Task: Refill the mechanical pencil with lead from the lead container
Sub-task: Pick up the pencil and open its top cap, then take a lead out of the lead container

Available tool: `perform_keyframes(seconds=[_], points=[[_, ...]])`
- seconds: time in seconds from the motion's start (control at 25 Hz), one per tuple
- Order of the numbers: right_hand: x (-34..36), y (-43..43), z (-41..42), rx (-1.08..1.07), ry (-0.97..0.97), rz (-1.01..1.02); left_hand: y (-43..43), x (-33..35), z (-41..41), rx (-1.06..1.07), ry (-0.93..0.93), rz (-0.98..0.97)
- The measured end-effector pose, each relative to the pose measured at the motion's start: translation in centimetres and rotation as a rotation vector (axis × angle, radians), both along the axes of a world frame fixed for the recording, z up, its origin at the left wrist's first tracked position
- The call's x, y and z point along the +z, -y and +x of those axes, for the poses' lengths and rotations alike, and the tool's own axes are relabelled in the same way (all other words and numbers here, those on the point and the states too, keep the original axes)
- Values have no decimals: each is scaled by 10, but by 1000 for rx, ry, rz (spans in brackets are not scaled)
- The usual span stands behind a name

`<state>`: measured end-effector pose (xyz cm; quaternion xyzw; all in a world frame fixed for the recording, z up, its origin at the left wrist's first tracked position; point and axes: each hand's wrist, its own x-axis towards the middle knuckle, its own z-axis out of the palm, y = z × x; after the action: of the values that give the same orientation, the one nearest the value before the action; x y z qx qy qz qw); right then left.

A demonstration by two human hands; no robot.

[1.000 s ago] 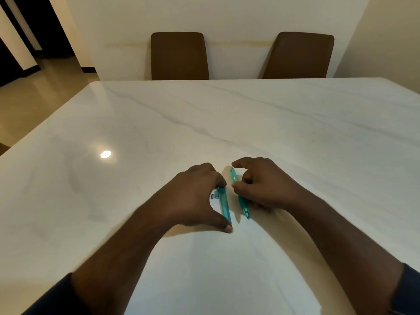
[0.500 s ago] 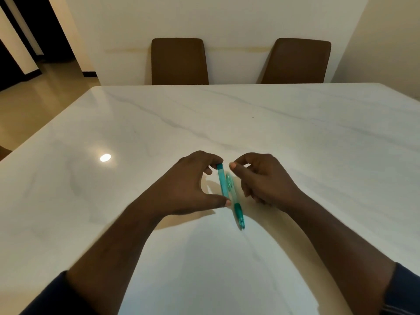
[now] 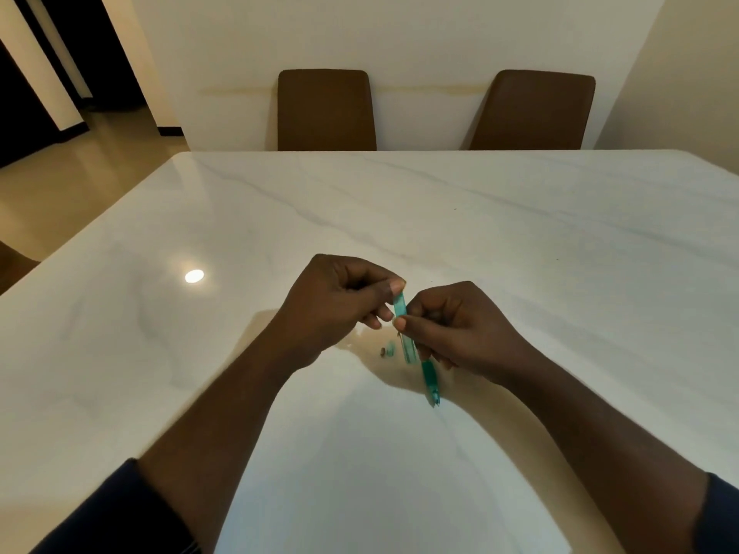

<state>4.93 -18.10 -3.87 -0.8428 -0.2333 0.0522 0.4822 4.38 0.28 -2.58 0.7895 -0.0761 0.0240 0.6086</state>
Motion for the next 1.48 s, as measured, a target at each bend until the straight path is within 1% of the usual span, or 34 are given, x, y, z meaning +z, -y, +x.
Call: perform_keyframes(seconds=[0.08, 0.16, 0.24, 0.32, 0.4, 0.48, 0.52, 0.64, 0.76, 0.92, 1.0, 1.04, 1.12, 1.2, 1.24, 1.28, 1.36, 1.48], points=[[-3, 0, 1, 34, 73, -55, -1, -1, 1, 14, -36, -14], [-5, 1, 2, 65, 129, -98, -5, 0, 3, 86, -31, -59], [-4, 3, 3, 45, 133, -90, -13, 2, 6, 146, -28, -75], [-1, 6, 6, -45, 88, 0, -22, 2, 7, 144, -94, 29], [-1, 7, 9, -129, 43, 58, -26, -1, 6, 91, -229, 177], [-2, 8, 10, -147, 21, 59, -24, -3, 4, 25, -338, 279], [-3, 7, 10, -142, 15, 52, -23, -4, 3, -1, -364, 316], [-4, 5, 9, -134, 9, 41, -21, -5, 1, -54, -368, 421], [-4, 6, 10, -134, 7, 25, -18, -9, 2, -93, -300, 550], [-5, 5, 9, -135, 10, 20, -16, -9, 2, -73, -293, 567], [-4, 6, 10, -122, -16, 58, -14, -7, 3, 23, -251, 477], [-3, 6, 11, -105, -31, 78, -13, -4, 4, 83, -207, 378], [-2, 8, 12, -86, -51, 104, -10, 0, 6, 115, -175, 59], [-2, 9, 14, -95, -44, 111, -3, 2, 6, 35, -268, -291], [-3, 10, 15, -106, -22, 110, 0, 2, 5, -5, -334, -418], [-4, 12, 16, -119, 14, 107, 3, 1, 3, -34, -396, -501], [-6, 15, 19, -140, 102, 84, 7, -1, 1, -60, -488, -576], [-10, 17, 22, -157, 187, 38, 8, -2, 0, -89, -563, -555]])
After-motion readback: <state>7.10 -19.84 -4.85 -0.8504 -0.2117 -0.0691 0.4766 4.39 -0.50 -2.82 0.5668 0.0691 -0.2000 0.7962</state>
